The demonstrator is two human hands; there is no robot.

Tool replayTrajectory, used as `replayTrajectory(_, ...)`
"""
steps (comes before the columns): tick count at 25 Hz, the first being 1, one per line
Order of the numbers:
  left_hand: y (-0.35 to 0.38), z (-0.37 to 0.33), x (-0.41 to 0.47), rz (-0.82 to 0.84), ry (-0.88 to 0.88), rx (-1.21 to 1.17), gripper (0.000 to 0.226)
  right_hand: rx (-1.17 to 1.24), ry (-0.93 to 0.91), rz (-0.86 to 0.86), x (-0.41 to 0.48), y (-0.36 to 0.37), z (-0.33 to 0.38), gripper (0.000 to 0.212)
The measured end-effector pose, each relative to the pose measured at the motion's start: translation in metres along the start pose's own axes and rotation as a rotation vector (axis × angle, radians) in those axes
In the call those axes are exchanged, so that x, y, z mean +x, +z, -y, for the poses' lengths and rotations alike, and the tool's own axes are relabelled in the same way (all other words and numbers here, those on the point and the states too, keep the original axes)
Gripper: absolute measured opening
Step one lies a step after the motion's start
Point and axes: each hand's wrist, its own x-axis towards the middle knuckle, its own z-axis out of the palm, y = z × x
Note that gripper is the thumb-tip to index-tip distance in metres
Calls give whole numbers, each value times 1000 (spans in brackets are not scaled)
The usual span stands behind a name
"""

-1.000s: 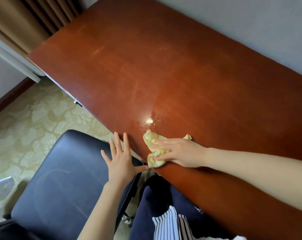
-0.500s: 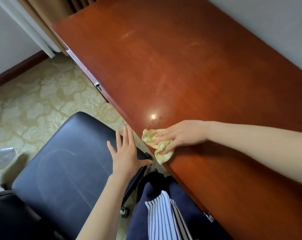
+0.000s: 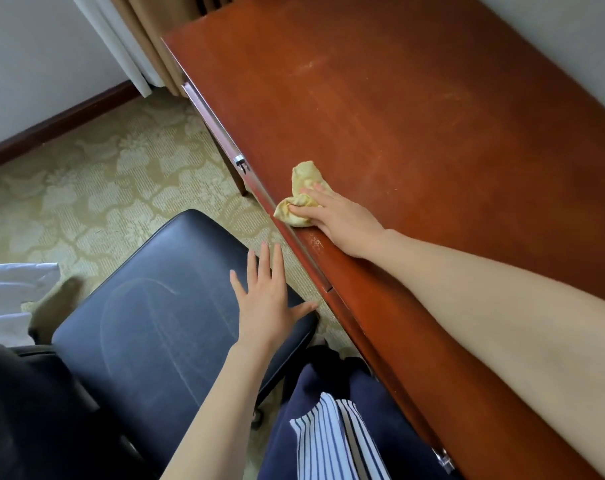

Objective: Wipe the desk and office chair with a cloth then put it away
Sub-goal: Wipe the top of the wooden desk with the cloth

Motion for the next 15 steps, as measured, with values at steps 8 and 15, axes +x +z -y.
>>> replayTrajectory(8,-21,-15,40,-18,90,-146,109,-94,-187,204,-94,12,-48,43)
replayTrajectory(15,-4,-53,80,-54,-80,-402,89,-273,-528,99,-141,-8,-89,58)
